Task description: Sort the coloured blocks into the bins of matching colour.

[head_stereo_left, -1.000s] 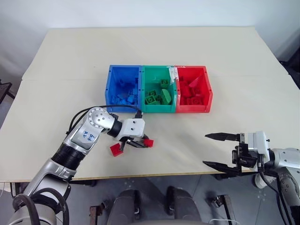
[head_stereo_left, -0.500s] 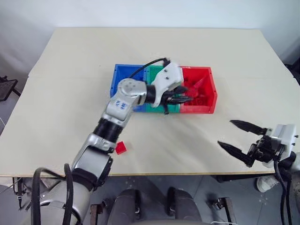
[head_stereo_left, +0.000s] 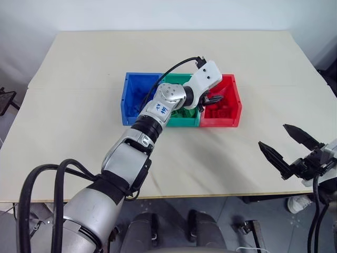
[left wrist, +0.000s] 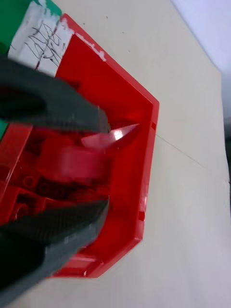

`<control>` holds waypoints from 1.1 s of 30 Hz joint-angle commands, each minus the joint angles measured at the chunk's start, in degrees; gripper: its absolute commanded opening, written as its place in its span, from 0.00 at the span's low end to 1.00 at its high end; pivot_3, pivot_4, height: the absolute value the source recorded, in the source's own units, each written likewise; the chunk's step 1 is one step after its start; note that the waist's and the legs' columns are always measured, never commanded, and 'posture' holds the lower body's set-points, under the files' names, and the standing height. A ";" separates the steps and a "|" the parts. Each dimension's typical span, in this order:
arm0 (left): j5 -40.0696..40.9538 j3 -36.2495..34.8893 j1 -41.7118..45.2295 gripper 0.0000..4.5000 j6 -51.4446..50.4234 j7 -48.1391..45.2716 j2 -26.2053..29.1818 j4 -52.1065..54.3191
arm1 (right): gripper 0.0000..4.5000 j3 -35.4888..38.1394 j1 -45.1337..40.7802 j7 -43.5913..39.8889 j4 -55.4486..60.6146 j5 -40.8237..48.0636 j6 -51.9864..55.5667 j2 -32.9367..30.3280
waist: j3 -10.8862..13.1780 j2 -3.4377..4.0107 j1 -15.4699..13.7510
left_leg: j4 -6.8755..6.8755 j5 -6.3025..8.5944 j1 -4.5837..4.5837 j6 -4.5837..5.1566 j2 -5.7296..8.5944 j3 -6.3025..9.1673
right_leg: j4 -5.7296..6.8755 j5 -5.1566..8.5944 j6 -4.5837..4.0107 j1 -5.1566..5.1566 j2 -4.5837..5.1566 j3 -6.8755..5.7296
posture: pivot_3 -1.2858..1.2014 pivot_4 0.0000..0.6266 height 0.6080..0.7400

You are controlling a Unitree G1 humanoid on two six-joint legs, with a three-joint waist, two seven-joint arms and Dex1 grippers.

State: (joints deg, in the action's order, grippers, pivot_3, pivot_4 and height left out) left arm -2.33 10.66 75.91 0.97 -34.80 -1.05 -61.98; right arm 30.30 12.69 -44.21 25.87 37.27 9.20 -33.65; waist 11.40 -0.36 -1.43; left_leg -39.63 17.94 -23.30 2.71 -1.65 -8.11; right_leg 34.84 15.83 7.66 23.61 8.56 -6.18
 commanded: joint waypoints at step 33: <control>27.49 -40.95 -83.74 0.99 -6.85 -26.11 45.38 67.64 | 1.00 -23.52 -26.16 -33.32 -20.99 -4.29 -5.95 -5.88 | -0.02 0.02 1.62 | -0.11 0.24 0.19 -0.16 -0.15 -0.01 | 0.43 0.02 -0.04 0.05 0.11 0.02 | 0.52 0.24 1.00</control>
State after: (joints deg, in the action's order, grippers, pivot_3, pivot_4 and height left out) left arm 23.87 -28.08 -6.64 -6.79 -59.51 43.48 4.67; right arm 6.48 -12.74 -76.35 5.00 32.92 4.44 -38.89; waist 11.38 -0.34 0.19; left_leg -39.72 18.22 -23.11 2.55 -1.80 -8.12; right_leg 35.24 15.85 7.61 23.67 8.69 -6.16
